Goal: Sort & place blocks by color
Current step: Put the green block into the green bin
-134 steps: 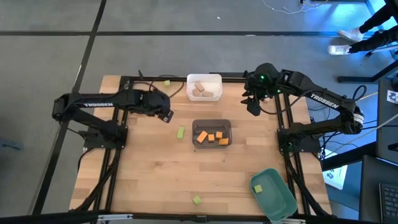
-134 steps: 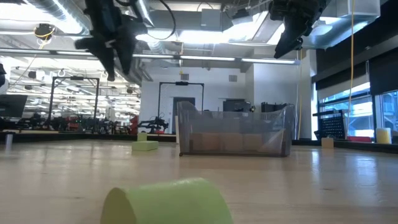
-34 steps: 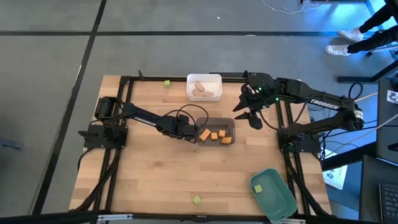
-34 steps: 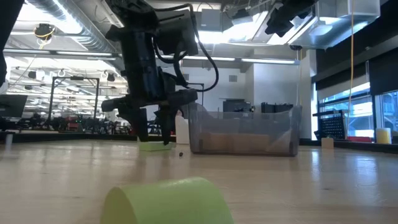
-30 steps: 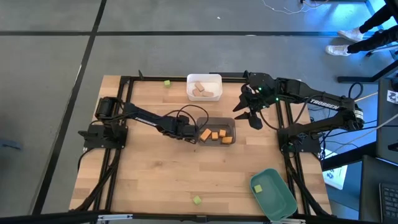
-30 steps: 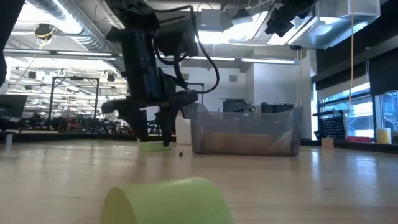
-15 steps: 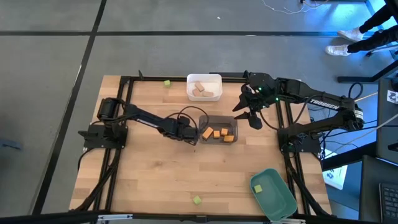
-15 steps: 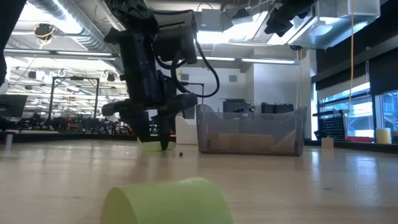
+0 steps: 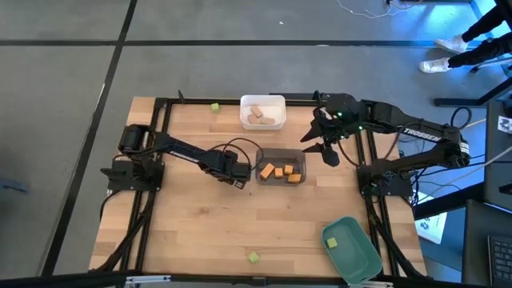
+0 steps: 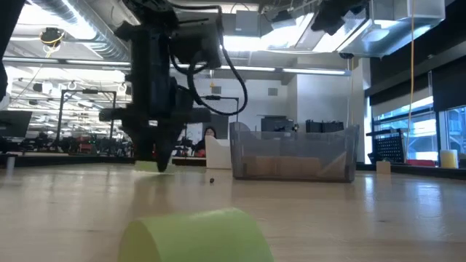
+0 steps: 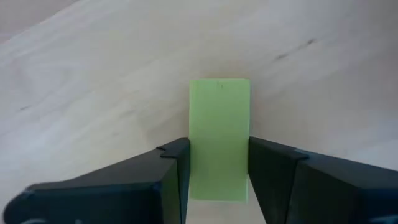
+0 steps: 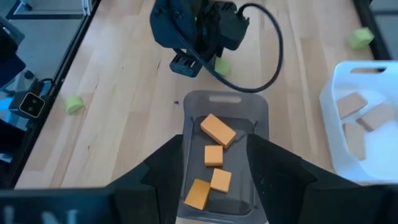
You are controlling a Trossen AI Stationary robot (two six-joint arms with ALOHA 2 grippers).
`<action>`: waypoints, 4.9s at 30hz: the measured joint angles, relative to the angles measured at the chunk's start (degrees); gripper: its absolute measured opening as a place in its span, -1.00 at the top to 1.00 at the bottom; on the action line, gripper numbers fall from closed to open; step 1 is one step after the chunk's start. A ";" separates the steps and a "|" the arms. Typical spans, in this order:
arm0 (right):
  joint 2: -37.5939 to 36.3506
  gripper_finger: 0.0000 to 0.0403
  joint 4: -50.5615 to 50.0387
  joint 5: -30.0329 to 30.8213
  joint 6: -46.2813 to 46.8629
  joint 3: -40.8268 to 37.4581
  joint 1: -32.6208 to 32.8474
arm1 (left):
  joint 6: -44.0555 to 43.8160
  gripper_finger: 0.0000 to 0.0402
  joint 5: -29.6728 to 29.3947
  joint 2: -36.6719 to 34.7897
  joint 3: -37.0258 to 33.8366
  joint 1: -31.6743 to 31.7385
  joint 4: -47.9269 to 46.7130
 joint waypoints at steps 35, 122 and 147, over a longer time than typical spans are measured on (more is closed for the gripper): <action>10.63 0.13 9.79 14.94 -29.40 7.56 18.81 | 40.29 0.49 19.50 -24.04 0.33 -0.20 26.42; 18.55 0.71 20.10 15.68 -34.13 8.56 23.14 | 45.08 0.09 21.91 -24.05 0.40 -0.84 33.03; 14.22 0.71 -37.72 12.63 42.15 23.58 48.61 | 61.46 0.09 21.89 -24.05 0.41 6.27 30.26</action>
